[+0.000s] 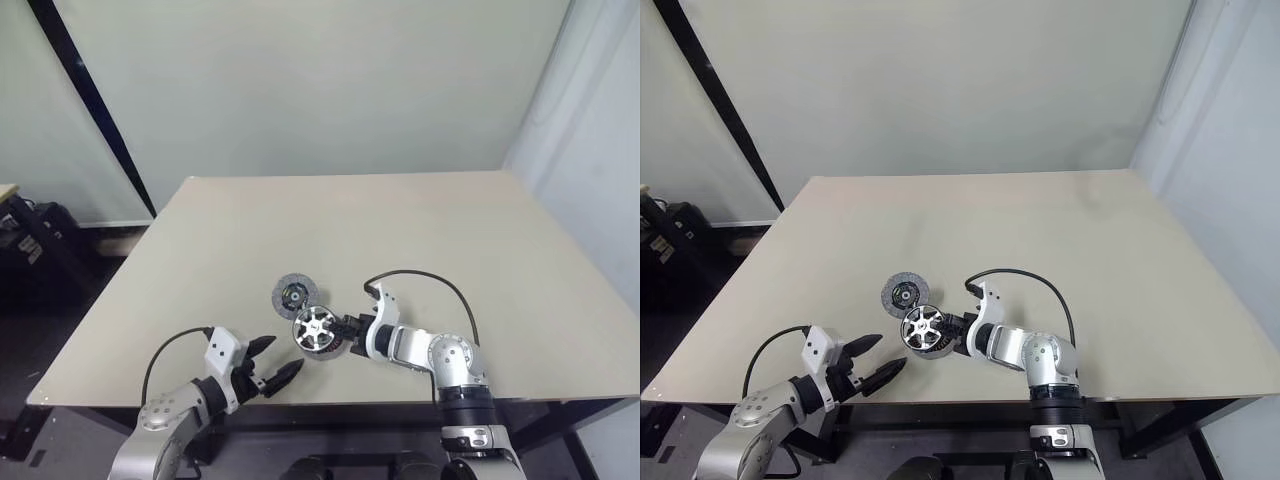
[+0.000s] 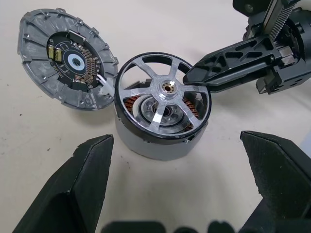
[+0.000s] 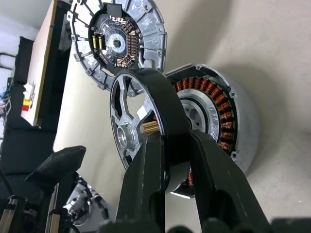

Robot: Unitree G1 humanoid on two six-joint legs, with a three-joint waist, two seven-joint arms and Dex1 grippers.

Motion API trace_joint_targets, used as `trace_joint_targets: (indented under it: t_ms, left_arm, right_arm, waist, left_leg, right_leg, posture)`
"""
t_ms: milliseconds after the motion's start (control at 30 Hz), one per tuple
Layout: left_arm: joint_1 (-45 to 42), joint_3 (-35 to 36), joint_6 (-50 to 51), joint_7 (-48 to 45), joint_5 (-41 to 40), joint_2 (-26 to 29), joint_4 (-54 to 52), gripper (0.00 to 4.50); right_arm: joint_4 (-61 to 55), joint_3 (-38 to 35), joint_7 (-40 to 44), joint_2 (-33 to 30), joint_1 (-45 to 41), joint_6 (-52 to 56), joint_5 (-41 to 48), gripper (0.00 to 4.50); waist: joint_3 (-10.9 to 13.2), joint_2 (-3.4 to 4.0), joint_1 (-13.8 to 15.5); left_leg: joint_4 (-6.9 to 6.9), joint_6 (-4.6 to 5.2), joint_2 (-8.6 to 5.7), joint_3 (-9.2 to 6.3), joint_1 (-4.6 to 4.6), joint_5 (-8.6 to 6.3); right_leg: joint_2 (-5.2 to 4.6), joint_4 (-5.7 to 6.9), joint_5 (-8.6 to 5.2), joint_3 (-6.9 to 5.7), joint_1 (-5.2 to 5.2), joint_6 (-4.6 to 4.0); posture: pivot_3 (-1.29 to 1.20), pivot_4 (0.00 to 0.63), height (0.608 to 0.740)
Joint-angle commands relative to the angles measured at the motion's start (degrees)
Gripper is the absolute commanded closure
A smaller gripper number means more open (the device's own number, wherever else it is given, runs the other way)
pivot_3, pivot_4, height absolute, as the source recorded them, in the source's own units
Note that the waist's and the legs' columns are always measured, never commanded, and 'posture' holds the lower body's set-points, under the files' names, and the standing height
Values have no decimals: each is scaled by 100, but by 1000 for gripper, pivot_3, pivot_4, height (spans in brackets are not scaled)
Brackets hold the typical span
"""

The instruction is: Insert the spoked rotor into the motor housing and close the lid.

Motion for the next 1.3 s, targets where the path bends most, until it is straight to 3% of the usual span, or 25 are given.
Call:
trace_joint_targets:
  t_ms: [33,333,633,900,1100,1300]
  left_arm:
    - [-45,-7,-96,-31,6,14,-126,0]
    - [-103,-33,-119,-70,40,-5,-46,0]
    - [-115,-25,-132,-80,38,18,-13,0]
    - [-116,9,-118,-77,31,50,-1,0]
    - [-77,51,-103,-69,11,83,-34,0]
    - [-74,32,-102,-54,12,68,-36,0]
  right_arm:
    - [-223,105,35,158,117,-76,-31,3089]
    - [-801,55,166,-88,82,88,51,24]
    - [-1641,1244,1041,-1192,0,-638,-603,24]
    - [-1853,2466,1941,-1501,186,-1921,-1244,24]
    - [-1631,3140,2179,-1770,170,-2797,-2086,2006]
    - [-553,3127,1962,-1356,180,-3625,-2616,4160]
  waist:
    - [0,0,0]
    - [0,0,3]
    - [-1,-2,2]
    - [-2,-5,2]
    - [-3,-12,5]
    - [-5,-15,3]
  left_leg:
    - [0,0,0,0,0,0]
    - [0,1,0,-2,-2,1]
    - [1,0,0,2,-2,0]
    - [-1,3,2,5,-2,1]
    - [10,-15,1,4,-2,-9]
    - [12,-17,1,5,5,-9]
  right_leg:
    - [0,0,0,0,0,0]
    - [-2,0,0,1,1,0]
    - [-3,-1,0,0,1,0]
    - [2,0,0,-6,3,1]
    - [-5,-3,0,-4,4,1]
    - [4,2,0,-6,5,0]
  posture:
    - [0,0,740]
    - [0,0,740]
    - [0,0,740]
    - [0,0,740]
    - [0,0,740]
    - [0,0,740]
